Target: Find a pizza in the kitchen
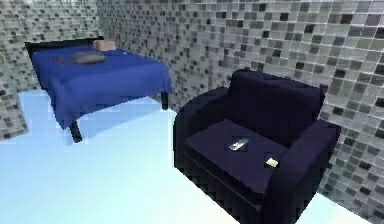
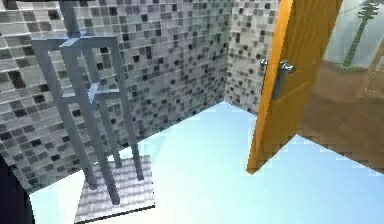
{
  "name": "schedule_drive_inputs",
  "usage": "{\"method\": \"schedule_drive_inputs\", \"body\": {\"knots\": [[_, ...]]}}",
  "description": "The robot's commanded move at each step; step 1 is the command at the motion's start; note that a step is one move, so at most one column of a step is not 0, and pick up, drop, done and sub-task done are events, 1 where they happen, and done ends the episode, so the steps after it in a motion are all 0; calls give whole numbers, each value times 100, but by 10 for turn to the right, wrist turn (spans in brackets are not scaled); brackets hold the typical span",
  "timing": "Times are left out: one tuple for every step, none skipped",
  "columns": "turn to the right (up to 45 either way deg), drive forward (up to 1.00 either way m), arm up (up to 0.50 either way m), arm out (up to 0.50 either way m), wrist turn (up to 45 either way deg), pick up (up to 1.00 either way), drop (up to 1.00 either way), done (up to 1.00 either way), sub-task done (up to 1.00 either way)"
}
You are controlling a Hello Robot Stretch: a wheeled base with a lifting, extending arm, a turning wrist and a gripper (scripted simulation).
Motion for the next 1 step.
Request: {"method": "schedule_drive_inputs", "body": {"knots": [[-90, 0, 0, 0, 0, 0, 0, 0, 0]]}}
